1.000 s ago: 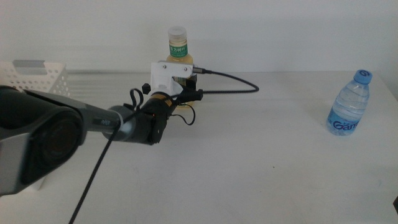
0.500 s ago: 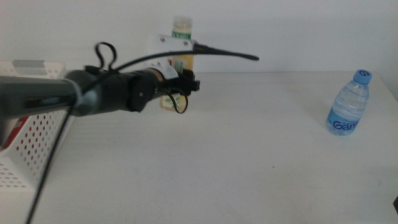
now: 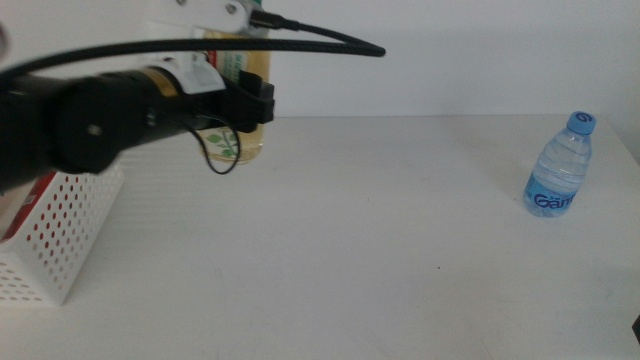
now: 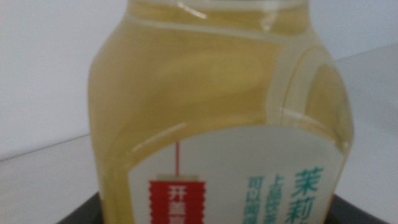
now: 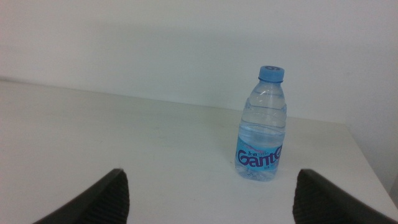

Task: Use arms to grab the bottles and put them into the dustbin to the left of the table.

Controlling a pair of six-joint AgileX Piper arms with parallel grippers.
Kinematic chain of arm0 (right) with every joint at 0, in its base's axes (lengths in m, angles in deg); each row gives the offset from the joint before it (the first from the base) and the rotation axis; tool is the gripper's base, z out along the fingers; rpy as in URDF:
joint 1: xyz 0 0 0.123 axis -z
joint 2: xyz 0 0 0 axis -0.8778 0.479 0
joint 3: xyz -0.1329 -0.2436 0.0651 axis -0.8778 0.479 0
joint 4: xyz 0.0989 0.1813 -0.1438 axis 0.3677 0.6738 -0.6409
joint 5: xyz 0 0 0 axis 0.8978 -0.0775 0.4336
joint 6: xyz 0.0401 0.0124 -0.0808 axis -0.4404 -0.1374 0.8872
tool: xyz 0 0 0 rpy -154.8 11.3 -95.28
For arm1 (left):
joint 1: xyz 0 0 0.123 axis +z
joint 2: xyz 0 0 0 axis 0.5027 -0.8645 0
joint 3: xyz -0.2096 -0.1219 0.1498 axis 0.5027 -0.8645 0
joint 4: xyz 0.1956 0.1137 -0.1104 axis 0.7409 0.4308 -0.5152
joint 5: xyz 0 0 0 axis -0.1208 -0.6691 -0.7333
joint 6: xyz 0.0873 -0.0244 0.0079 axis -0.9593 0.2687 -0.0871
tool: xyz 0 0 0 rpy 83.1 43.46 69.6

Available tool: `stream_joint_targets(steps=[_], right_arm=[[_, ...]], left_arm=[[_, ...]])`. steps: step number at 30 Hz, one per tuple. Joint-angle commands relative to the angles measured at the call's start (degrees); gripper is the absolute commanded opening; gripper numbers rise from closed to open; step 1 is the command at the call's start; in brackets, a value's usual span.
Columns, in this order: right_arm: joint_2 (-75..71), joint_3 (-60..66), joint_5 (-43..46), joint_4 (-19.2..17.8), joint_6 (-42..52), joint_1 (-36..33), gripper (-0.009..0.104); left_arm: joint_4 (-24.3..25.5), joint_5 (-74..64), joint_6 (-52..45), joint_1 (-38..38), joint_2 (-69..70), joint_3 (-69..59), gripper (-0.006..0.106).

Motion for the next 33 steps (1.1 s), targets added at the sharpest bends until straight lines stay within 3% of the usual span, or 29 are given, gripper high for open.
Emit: stream_joint_targets(steps=[1, 11, 22, 33], right_arm=[[-1.6, -0.5, 4.3, -0.3, 0.7, 0.3, 0.071], [-1.6, -0.5, 4.3, -0.3, 0.7, 0.3, 0.071], [-1.6, -0.5, 4.3, -0.3, 0.7, 0.3, 0.071], [-1.6, -0.5, 4.3, -0.3, 0.7, 0.3, 0.071]], left_arm=[[0.2, 2.8, -1.3, 0.0, 6.7, 2.2, -0.005], [-3.6, -16.9, -1.0, 4.1, 15.6, 2.2, -0.005], [-3.2, -36.8, 4.1, 5.1, 18.5, 5.0, -0.005], [-3.4, -60.4, 0.7, 17.5, 16.6, 15.6, -0.005]])
